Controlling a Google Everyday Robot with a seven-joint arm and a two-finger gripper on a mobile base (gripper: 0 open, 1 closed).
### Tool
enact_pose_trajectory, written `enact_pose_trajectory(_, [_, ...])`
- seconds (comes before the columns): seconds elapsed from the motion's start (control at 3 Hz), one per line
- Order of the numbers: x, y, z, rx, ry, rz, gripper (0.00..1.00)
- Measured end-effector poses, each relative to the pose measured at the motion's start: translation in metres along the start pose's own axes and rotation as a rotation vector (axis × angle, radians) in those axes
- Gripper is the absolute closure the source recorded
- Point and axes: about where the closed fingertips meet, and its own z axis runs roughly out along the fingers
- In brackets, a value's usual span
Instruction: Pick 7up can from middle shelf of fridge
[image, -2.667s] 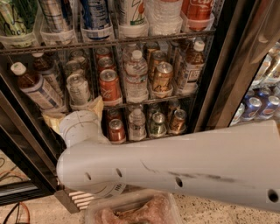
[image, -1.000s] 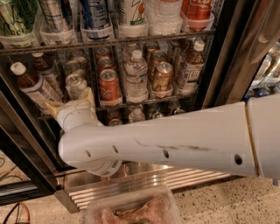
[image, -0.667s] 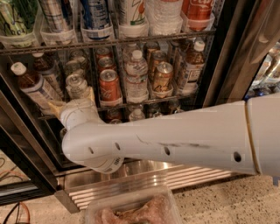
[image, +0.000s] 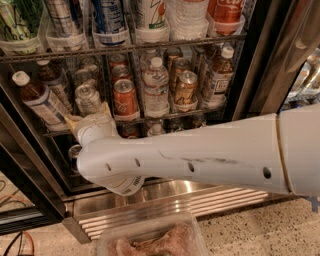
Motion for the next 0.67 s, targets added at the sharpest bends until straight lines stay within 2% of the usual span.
enact_pose_trajectory(0.67, [-0.015,-0.024,0.011,0.012,-0.035,-0.043,0.34])
